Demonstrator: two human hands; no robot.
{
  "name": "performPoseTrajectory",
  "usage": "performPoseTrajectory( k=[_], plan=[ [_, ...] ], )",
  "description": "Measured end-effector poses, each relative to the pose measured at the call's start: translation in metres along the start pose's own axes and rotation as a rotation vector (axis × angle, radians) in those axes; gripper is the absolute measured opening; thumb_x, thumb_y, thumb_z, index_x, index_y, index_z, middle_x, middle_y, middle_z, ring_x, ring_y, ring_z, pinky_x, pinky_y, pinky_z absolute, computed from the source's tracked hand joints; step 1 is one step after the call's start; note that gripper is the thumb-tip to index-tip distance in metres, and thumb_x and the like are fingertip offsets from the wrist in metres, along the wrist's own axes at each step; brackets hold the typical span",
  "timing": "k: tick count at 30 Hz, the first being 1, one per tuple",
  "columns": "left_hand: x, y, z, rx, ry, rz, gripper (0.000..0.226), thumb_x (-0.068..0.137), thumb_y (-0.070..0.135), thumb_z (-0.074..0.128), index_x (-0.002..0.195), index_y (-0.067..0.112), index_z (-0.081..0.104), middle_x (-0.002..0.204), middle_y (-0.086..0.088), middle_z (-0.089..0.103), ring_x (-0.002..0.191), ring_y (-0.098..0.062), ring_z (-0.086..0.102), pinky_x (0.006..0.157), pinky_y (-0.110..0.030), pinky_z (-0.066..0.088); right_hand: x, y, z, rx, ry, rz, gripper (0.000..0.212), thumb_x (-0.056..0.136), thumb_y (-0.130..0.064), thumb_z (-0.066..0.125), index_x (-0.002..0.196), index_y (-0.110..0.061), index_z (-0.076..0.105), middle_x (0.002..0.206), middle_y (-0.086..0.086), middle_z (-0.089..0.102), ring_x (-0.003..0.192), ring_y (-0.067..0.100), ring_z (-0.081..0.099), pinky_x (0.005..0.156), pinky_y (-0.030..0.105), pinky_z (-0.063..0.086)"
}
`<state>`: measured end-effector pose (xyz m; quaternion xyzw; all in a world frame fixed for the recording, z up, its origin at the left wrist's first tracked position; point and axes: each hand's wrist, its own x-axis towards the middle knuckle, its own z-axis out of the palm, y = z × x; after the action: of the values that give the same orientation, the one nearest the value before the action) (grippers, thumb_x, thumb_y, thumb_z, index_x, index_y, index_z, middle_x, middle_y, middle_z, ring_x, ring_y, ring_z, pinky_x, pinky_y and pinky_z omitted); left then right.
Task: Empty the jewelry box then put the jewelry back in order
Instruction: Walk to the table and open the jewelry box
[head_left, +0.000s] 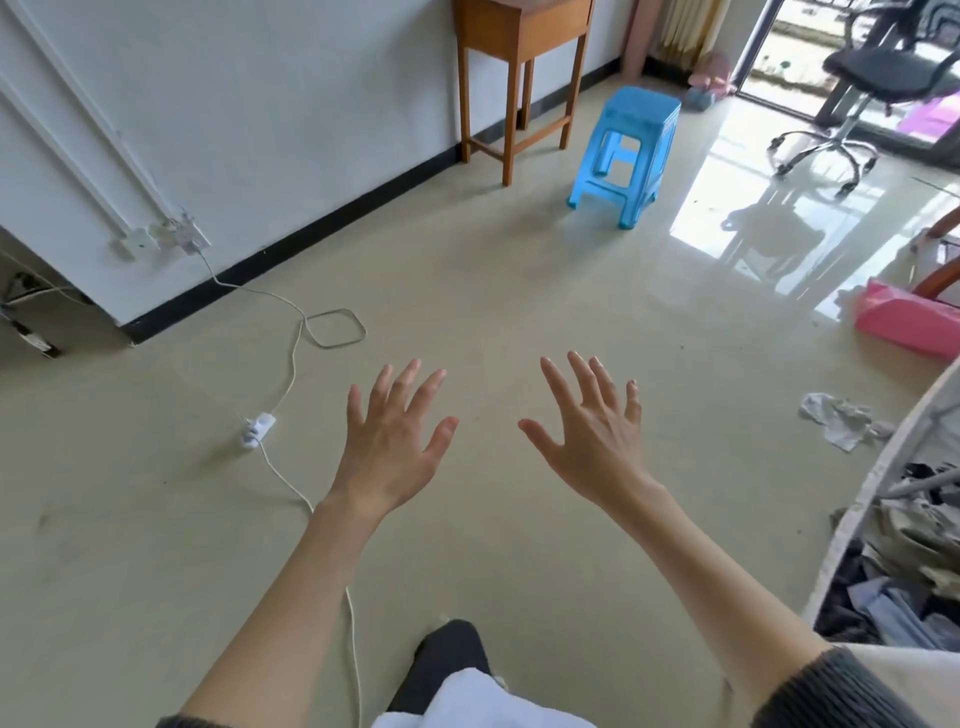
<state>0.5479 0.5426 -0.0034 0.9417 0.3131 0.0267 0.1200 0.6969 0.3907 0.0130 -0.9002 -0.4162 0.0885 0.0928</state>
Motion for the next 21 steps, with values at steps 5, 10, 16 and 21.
performPoseTrajectory(
  k=[5,10,16,21],
  plan=[
    [0.094,-0.013,0.008,-0.02,-0.044,-0.004,0.081,0.073,0.064,-0.001,0.146,0.032,0.011,0.156,0.004,0.006,0.144,-0.018,-0.003,0.115,-0.047,-0.003,0.091,0.011,0.001,0.002,-0.037,0.008,0.07,0.09,-0.059,0.034,0.147,-0.032,0.004,0.158,0.001,0.0,0.145,0.022,-0.005,0.115,0.053,-0.001],
    [0.213,-0.035,0.004,-0.051,-0.041,0.013,0.076,0.077,0.063,0.005,0.147,0.032,0.011,0.156,0.003,0.006,0.144,-0.019,-0.003,0.115,-0.047,-0.001,0.21,0.018,-0.005,0.011,-0.041,0.018,0.07,0.09,-0.059,0.034,0.147,-0.032,0.004,0.158,0.001,-0.001,0.145,0.022,-0.006,0.115,0.053,-0.001],
    [0.355,-0.042,-0.023,-0.037,-0.04,0.046,0.058,0.095,0.05,0.026,0.147,0.031,0.009,0.157,0.003,0.003,0.144,-0.017,-0.005,0.116,-0.047,-0.002,0.337,0.022,-0.035,0.039,0.012,0.01,0.07,0.09,-0.058,0.036,0.147,-0.032,0.006,0.158,0.001,0.001,0.145,0.021,-0.004,0.115,0.051,-0.002],
    [0.449,-0.03,-0.022,-0.017,-0.079,0.098,0.059,0.093,0.053,0.019,0.147,0.032,0.007,0.156,0.005,0.002,0.144,-0.016,-0.006,0.114,-0.049,-0.005,0.424,0.051,-0.05,0.052,0.023,0.066,0.07,0.089,-0.058,0.038,0.147,-0.033,0.008,0.158,0.001,0.003,0.145,0.021,-0.003,0.115,0.052,-0.001]
  ],
)
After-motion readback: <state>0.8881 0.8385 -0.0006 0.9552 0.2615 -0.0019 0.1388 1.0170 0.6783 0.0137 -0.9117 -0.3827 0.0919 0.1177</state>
